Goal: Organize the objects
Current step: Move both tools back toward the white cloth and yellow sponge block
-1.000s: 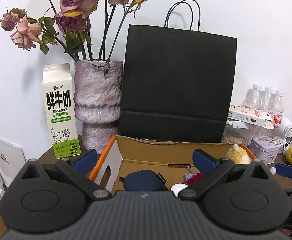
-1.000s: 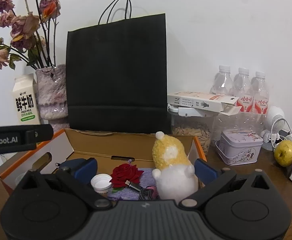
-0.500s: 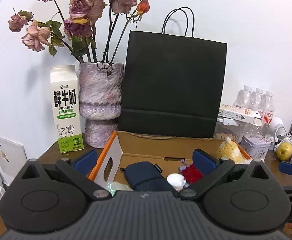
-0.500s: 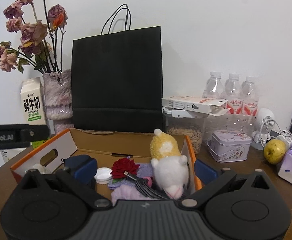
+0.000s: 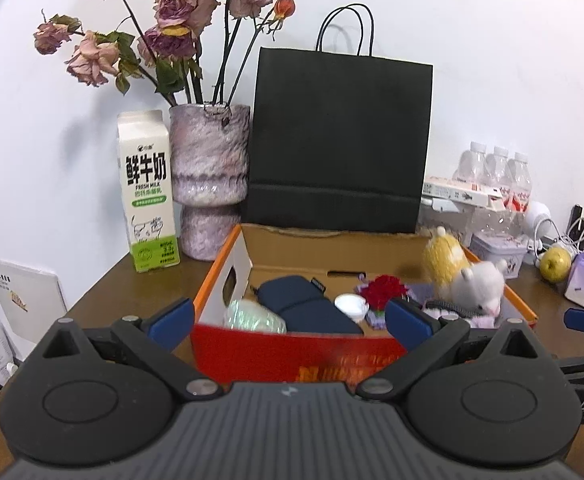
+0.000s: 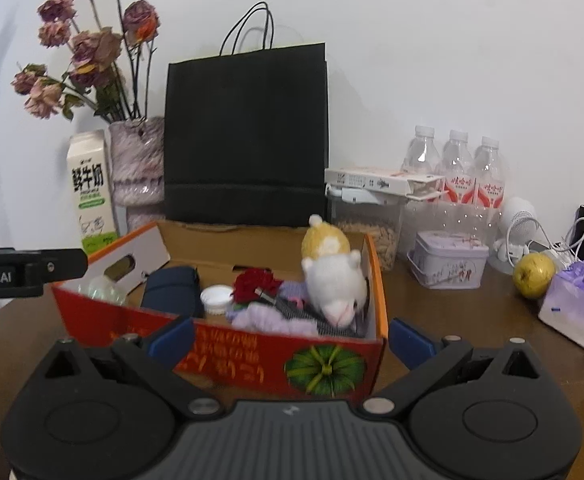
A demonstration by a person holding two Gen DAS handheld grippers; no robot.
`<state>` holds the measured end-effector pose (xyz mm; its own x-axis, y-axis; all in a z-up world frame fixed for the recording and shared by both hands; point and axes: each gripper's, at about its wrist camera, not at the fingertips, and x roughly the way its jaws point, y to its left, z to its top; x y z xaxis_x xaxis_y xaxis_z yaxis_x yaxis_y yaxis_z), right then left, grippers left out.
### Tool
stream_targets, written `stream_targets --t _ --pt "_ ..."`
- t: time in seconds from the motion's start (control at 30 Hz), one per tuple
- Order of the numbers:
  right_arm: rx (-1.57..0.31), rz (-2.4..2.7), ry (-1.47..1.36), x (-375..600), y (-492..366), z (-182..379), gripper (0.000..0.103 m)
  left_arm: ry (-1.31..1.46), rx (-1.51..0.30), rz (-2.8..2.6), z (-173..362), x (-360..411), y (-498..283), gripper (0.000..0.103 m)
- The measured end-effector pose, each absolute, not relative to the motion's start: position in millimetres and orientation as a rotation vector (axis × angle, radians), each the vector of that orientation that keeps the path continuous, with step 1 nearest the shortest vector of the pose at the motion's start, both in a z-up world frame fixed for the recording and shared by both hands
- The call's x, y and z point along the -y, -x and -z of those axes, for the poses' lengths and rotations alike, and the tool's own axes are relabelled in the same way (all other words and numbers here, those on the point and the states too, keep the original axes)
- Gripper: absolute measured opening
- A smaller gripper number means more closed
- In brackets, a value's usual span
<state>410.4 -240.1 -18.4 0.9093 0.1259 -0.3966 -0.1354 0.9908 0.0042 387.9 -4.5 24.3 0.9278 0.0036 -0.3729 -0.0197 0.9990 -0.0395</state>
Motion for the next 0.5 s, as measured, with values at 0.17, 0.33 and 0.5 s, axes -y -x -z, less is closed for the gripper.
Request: stream_targets --t 0.17,0.33,0.5 --pt "-0.423 -0.151 0.034 239.7 -391.4 22.4 0.103 0.040 -0.397 -0.001 -16.4 4.6 -369.7 0.103" --pt "-0.436 -0.164 0.047 238.4 -373.2 25.5 0.103 0.017 -0.403 0.008 -10.1 9.7 -351.4 0.103" --pt "-0.443 -0.166 0.053 239.7 -353.9 27.5 0.103 0.008 -0.408 0.017 -5.9 13.4 -334.7 0.103"
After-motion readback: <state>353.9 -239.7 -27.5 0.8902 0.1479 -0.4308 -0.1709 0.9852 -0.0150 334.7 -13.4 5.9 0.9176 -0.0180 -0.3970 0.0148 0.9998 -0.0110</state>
